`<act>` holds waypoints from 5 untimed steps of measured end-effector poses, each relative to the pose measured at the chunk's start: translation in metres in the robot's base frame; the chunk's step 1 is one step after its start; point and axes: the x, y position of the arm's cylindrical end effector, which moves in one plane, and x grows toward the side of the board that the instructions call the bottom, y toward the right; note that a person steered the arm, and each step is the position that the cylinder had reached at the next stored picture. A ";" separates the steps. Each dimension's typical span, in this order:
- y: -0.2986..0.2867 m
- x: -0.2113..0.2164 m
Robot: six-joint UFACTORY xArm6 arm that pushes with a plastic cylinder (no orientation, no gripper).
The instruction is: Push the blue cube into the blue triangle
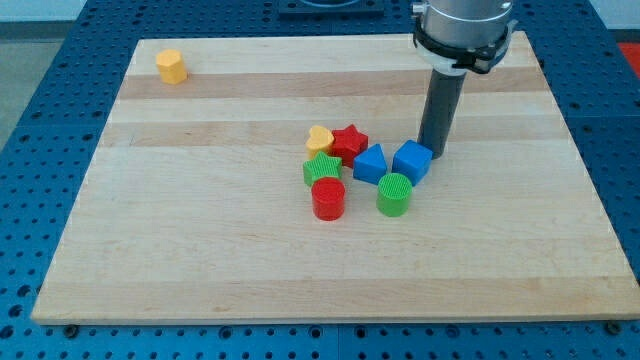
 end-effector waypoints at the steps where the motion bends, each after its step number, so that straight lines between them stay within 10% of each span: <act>1: 0.007 0.000; 5: 0.040 0.027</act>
